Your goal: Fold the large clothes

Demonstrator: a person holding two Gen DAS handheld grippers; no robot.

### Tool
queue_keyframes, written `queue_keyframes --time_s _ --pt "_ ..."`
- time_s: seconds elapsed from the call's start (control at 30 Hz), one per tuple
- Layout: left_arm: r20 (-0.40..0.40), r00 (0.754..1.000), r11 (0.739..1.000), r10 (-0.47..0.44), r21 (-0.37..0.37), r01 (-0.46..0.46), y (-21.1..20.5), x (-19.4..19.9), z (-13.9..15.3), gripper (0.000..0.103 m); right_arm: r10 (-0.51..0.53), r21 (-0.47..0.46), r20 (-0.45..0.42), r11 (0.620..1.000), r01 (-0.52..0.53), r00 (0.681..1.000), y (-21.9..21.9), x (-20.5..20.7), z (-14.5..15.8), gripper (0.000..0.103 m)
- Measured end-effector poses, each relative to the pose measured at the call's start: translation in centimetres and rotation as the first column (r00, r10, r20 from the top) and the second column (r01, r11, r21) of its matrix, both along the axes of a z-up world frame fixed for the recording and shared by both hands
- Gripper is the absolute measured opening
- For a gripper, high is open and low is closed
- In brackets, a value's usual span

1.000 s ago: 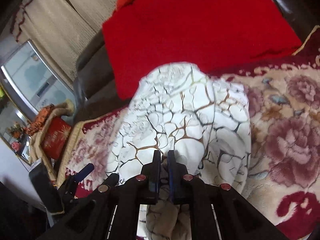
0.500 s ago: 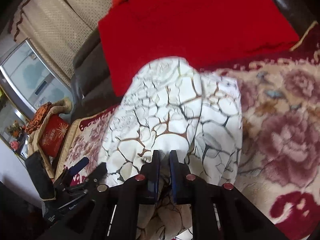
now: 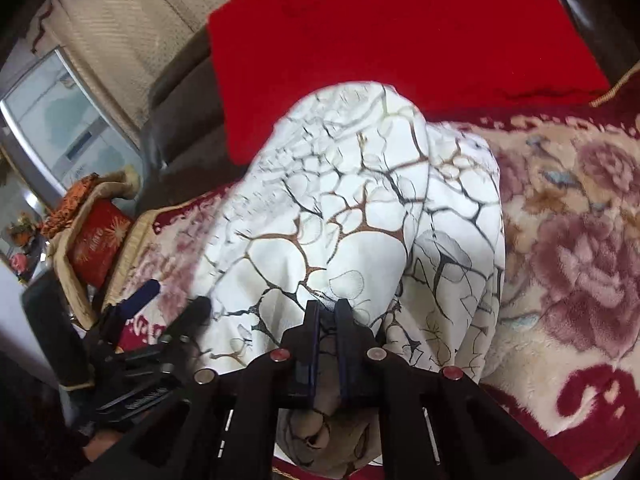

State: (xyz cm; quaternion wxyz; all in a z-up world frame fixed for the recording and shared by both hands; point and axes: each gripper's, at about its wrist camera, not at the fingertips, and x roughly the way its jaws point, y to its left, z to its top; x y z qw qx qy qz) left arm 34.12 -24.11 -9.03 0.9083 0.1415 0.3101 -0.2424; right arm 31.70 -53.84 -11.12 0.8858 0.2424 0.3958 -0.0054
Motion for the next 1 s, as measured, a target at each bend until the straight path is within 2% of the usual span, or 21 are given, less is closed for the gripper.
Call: queue_keyframes --time_s 0.3,0.5,0.57,0.6,0.63,0.67,0.9,1.0 --pt "-0.011 1.0 1.0 0.005 -0.008 -0.005 0.2 0.2 0.0 0.099 -0.05 0.037 0.124 0.998 0.046 0.991 -1.7 -2.0 2.2 0.011" --pt "-0.011 1.0 1.0 0.004 -0.008 -0.004 0.0 0.1 0.0 0.1 -0.09 0.076 0.126 0.994 0.081 0.988 -3.1 -2.9 2.3 0.015" --pt "-0.011 1.0 1.0 0.004 -0.008 -0.004 0.1 0.1 0.0 0.1 -0.1 0.075 0.136 0.993 0.091 0.986 -3.2 -3.0 2.4 0.027" --pt "-0.011 1.0 1.0 0.004 -0.008 -0.004 0.1 0.1 0.0 0.099 -0.109 0.081 0.138 0.992 0.099 0.984 -3.3 -3.1 2.4 0.042" --pt "-0.011 1.0 1.0 0.004 -0.008 -0.004 0.1 0.2 0.0 0.1 -0.118 0.093 0.14 0.99 0.106 0.983 -3.5 -3.2 2.4 0.067" --pt "-0.011 1.0 1.0 0.004 -0.008 -0.004 0.1 0.2 0.0 0.099 -0.14 0.11 0.15 0.986 0.124 0.979 -3.7 -3.3 2.4 0.074" --pt "-0.019 1.0 1.0 0.002 -0.013 -0.002 -0.1 0.3 -0.1 0.099 -0.192 0.155 0.154 0.974 0.168 0.969 -5.3 -3.6 2.4 0.075" --pt "-0.051 0.999 0.999 -0.003 -0.034 0.002 0.0 0.7 -0.1 0.099 -0.204 0.168 0.142 0.969 0.179 0.969 -5.9 -3.7 2.1 0.075"
